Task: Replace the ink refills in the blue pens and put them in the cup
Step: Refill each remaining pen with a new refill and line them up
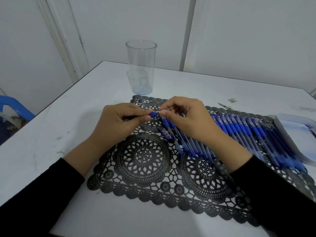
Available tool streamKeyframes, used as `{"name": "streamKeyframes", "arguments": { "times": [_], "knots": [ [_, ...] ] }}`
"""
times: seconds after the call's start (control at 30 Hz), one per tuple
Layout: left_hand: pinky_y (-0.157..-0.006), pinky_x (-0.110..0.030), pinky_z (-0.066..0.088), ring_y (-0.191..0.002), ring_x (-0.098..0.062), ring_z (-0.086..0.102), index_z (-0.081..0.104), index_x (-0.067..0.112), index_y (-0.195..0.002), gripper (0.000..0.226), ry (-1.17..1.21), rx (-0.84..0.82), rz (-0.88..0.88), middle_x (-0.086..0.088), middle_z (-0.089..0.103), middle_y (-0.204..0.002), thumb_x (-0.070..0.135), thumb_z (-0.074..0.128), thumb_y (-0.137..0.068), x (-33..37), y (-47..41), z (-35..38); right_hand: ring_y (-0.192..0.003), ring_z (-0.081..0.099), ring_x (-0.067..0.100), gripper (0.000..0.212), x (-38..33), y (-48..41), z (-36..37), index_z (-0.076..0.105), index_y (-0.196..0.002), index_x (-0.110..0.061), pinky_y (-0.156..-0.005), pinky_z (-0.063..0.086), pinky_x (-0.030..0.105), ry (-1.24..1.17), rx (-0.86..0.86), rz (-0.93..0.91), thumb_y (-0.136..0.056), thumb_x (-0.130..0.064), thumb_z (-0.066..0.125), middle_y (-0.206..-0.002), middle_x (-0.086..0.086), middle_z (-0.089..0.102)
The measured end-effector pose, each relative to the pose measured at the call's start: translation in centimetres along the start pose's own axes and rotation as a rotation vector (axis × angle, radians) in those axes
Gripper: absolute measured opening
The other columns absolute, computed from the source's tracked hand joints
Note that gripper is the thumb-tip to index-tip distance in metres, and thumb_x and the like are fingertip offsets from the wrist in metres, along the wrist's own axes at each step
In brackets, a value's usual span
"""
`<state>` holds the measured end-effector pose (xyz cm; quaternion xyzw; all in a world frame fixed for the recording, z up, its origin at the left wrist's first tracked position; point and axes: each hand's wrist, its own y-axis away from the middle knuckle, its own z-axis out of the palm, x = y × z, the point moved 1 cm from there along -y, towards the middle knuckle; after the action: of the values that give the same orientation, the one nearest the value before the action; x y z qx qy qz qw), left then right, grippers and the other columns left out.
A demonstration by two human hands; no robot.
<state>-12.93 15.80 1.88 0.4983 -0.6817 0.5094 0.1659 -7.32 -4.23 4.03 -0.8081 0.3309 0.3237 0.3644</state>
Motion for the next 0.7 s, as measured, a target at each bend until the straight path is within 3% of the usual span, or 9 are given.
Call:
{"name": "streamKeyframes", "arguments": {
  "times": [0.1, 0.2, 0.3, 0.4, 0.5, 0.57, 0.7],
  "knots": [
    [-0.071, -0.012, 0.050, -0.077, -0.005, 0.070, 0.077, 0.017, -0.104, 0.028, -0.014, -0.010, 0.001, 0.015, 0.075, -0.085, 0.026, 0.076, -0.077, 0.0, -0.1, -0.1, -0.067, 0.059, 0.017, 0.007, -0.1, 0.0, 0.0, 0.075, -0.093, -0.015, -0.063, 0.051, 0.026, -0.079, 0.003, 0.057, -0.088, -0.019, 0.072, -0.080, 0.005, 0.070],
    [-0.074, -0.011, 0.051, -0.080, -0.002, 0.071, 0.078, 0.020, -0.101, 0.025, 0.001, 0.004, -0.051, 0.015, 0.075, -0.086, 0.027, 0.076, -0.077, -0.2, -0.1, -0.3, -0.062, 0.055, 0.000, 0.014, -0.1, -0.1, -0.1, 0.074, -0.100, -0.013, -0.059, 0.046, 0.013, -0.120, -0.026, 0.130, -0.088, -0.018, 0.072, -0.079, 0.000, 0.069],
    [-0.080, -0.015, 0.054, -0.083, -0.002, 0.071, 0.078, 0.025, -0.099, 0.020, -0.003, 0.060, -0.109, 0.013, 0.076, -0.087, 0.026, 0.078, -0.079, -0.6, -0.2, -0.8, -0.065, 0.054, -0.004, 0.018, -0.1, 0.2, -0.3, 0.073, -0.105, -0.018, -0.062, 0.044, 0.008, 0.149, -0.084, 0.133, -0.088, -0.023, 0.071, -0.084, -0.008, 0.068],
    [-0.080, -0.014, 0.053, -0.086, -0.002, 0.071, 0.078, 0.026, -0.098, 0.017, -0.001, 0.081, -0.139, 0.013, 0.077, -0.086, 0.021, 0.079, -0.082, -0.8, -0.1, -1.1, -0.070, 0.050, -0.003, 0.022, -0.7, 1.1, -0.3, 0.072, -0.109, -0.022, -0.062, 0.036, 0.006, 0.469, -0.228, 0.014, -0.088, -0.029, 0.070, -0.087, -0.012, 0.062],
    [-0.078, -0.008, 0.050, -0.085, 0.004, 0.070, 0.077, 0.028, -0.098, 0.019, -0.017, 0.062, -0.137, 0.021, 0.074, -0.087, 0.019, 0.079, -0.082, -0.6, 0.2, -1.1, -0.079, 0.047, -0.003, 0.034, -1.0, 1.9, 0.1, 0.069, -0.118, -0.017, -0.073, 0.033, 0.001, 0.559, -0.322, -0.090, -0.088, -0.031, 0.071, -0.100, -0.008, 0.064],
    [-0.077, -0.007, 0.049, -0.084, 0.005, 0.070, 0.077, 0.029, -0.099, 0.020, -0.029, 0.042, -0.140, 0.022, 0.074, -0.087, 0.021, 0.078, -0.082, -0.4, 0.5, -1.1, -0.094, 0.054, 0.007, 0.039, -0.9, 2.2, 0.3, 0.067, -0.121, -0.014, -0.082, 0.032, 0.006, 0.592, -0.346, -0.120, -0.087, -0.032, 0.071, -0.107, -0.002, 0.066],
    [-0.077, -0.008, 0.050, -0.083, 0.003, 0.070, 0.077, 0.026, -0.101, 0.020, 0.004, 0.034, -0.157, 0.017, 0.076, -0.086, 0.020, 0.078, -0.082, -0.2, 0.8, -1.3, -0.099, 0.050, 0.006, 0.042, -1.1, 2.4, 0.3, 0.064, -0.126, -0.015, -0.083, 0.026, 0.009, 0.623, -0.344, -0.073, -0.088, -0.035, 0.069, -0.112, -0.001, 0.065]
  ]
}}
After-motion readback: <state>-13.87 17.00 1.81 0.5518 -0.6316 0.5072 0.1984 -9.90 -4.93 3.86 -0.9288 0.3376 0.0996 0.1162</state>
